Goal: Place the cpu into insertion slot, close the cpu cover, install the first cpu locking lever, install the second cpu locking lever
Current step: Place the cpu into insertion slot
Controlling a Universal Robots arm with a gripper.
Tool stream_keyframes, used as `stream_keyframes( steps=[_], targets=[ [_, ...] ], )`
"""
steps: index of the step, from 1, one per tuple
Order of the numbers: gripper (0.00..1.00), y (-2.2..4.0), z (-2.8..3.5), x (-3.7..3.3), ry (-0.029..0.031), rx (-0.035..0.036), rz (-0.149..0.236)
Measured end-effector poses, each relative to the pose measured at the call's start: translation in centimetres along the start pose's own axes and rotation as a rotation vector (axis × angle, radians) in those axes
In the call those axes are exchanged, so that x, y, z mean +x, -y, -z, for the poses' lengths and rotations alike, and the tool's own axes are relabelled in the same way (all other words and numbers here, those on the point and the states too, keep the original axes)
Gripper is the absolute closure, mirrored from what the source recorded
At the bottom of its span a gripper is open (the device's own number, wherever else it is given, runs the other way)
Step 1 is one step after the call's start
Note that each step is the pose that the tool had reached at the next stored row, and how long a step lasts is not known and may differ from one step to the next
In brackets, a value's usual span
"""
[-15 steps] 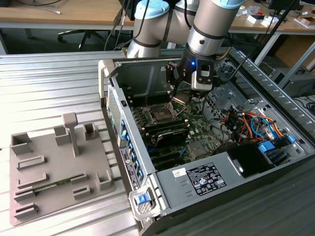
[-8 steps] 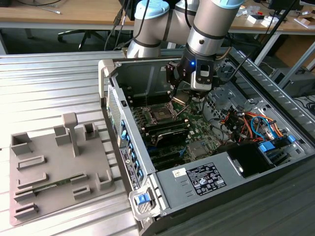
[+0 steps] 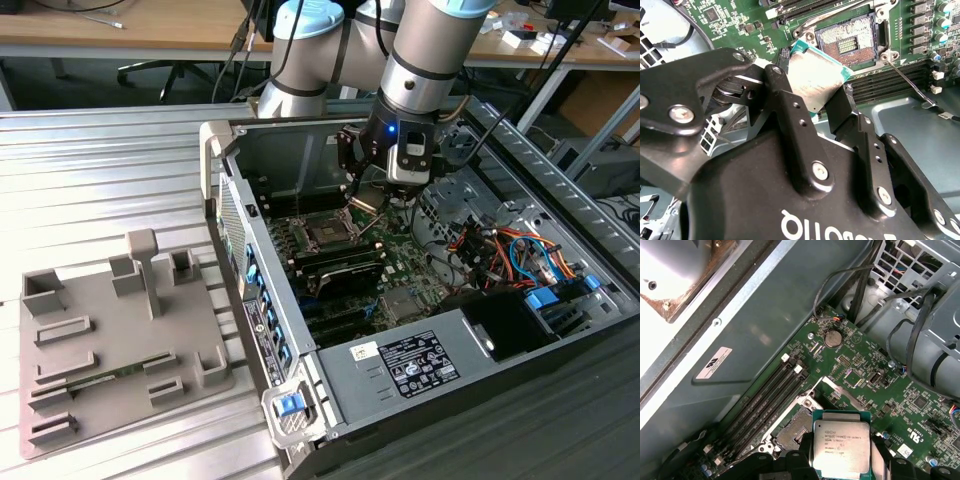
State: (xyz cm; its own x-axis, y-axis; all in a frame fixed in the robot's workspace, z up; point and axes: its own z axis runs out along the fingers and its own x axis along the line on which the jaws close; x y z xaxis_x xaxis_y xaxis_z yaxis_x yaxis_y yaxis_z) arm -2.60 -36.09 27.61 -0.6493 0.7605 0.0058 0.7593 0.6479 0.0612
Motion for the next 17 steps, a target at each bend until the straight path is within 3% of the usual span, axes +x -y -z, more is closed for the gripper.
stream_keyframes(
  steps=[17],
  targets=[
    [0.46,0.0,-0.03,0.0,0.0009,-0.0001,-0.015]
  ],
)
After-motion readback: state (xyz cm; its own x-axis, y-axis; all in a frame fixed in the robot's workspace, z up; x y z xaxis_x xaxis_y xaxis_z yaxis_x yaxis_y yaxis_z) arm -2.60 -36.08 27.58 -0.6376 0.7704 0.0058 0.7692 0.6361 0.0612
